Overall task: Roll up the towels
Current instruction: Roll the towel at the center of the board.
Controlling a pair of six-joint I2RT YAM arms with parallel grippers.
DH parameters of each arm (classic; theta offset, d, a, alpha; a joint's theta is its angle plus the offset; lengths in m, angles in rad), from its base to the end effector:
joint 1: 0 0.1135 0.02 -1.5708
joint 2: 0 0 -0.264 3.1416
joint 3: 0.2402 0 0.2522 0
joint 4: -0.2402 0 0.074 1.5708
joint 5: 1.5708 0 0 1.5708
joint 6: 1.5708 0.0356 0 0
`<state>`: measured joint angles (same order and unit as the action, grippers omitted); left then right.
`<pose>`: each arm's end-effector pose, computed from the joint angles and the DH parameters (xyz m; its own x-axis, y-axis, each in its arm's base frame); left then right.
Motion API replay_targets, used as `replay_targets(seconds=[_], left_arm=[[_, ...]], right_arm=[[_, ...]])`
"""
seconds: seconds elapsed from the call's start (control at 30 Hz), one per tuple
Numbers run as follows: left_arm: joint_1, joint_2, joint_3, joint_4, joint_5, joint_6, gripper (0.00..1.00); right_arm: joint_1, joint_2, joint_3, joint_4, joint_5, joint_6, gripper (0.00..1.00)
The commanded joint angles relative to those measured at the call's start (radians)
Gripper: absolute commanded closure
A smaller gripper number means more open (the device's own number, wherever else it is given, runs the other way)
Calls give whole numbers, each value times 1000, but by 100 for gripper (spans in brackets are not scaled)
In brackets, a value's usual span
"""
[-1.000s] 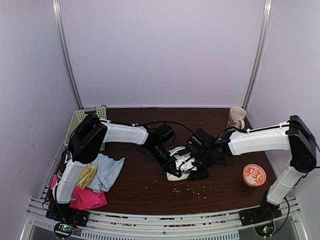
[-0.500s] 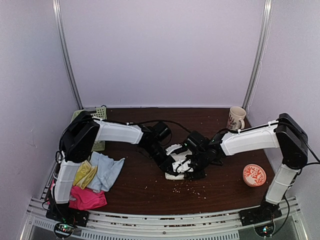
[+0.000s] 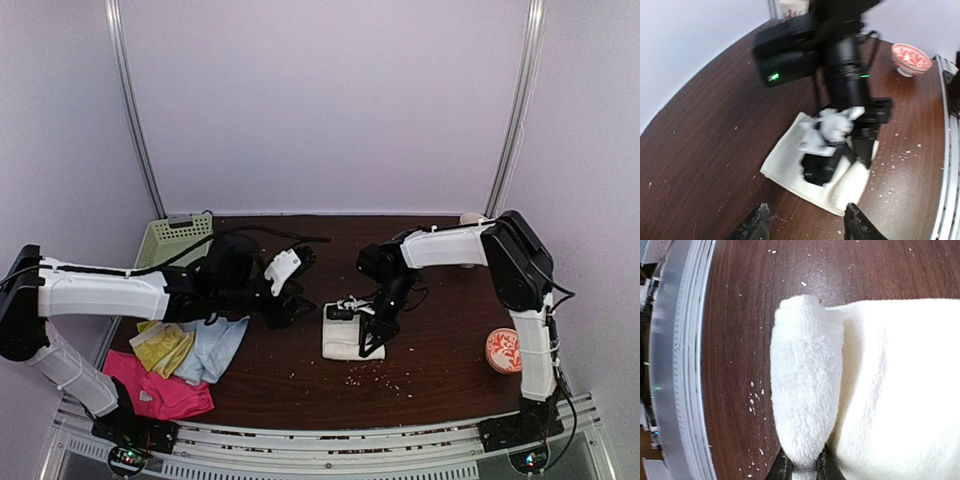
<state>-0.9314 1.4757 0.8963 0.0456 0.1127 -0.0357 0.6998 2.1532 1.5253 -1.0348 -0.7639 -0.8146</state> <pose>0.1919 -0.2647 0.2367 -0.3339 0.3896 -0.8583 0.8438 0.5295 -0.0879 0.2821 0.2697 0.1393 -0.2197 -0.8717 -0.4381 -0.8400 -0.0594 0.5394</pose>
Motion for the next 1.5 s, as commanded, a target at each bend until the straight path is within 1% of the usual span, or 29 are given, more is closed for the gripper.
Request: replay_targets(seconds=[0.0,0.07,0.1,0.17,0.2,0.27,0.37,0.53,0.67,0.87,1.0,1.07,1.1,1.13,1.2,1.27,1.33,1.47], left_arm=[[-75,-45,-47,173,-86,118,47],[-108,9,0,86,-78,195,48],[-137,46,28,40,-101,250,51],[-225,130,86,-34,-171,361,52],[-250,178,120,-65,-210,390,52],[-273,261,178,-108,-226,414,52],[-288,346,216,-81,-281,418,51],[-288,401,203,33,-268,451,50],[-288,452,222,31,-285,475,51],[-288,489,198,68,-332,494,53],[-288,518,210,69,-360,494,59],[-287,529,214,65,-384,494,65],[-288,530,214,65,-392,496,70],[-288,532,213,65,-397,500,74],[-288,534,216,50,-402,505,82],[-288,537,230,15,-400,497,87],[-288,538,250,-36,-382,475,90],[-288,529,274,-118,-317,414,94]], right_arm=[[-35,201,119,-247,-2,32,94],[-41,257,180,-298,8,39,94],[-40,275,195,-306,13,48,94],[-40,286,204,-297,23,68,94],[-40,286,201,-288,26,85,94],[-40,285,202,-288,33,90,94],[-40,282,197,-284,50,91,94],[-40,280,195,-273,63,100,94],[-40,277,202,-266,63,100,94],[-40,281,212,-270,47,84,94],[-39,281,230,-284,37,71,93],[-39,272,235,-293,31,67,92],[-40,262,236,-301,24,66,90],[-40,250,237,-316,16,26,85],[-40,206,222,-323,-5,-2,72],[-41,140,191,-322,-27,-45,63],[-48,86,185,-323,-30,-61,62],[-105,46,212,-310,-82,-31,62]])
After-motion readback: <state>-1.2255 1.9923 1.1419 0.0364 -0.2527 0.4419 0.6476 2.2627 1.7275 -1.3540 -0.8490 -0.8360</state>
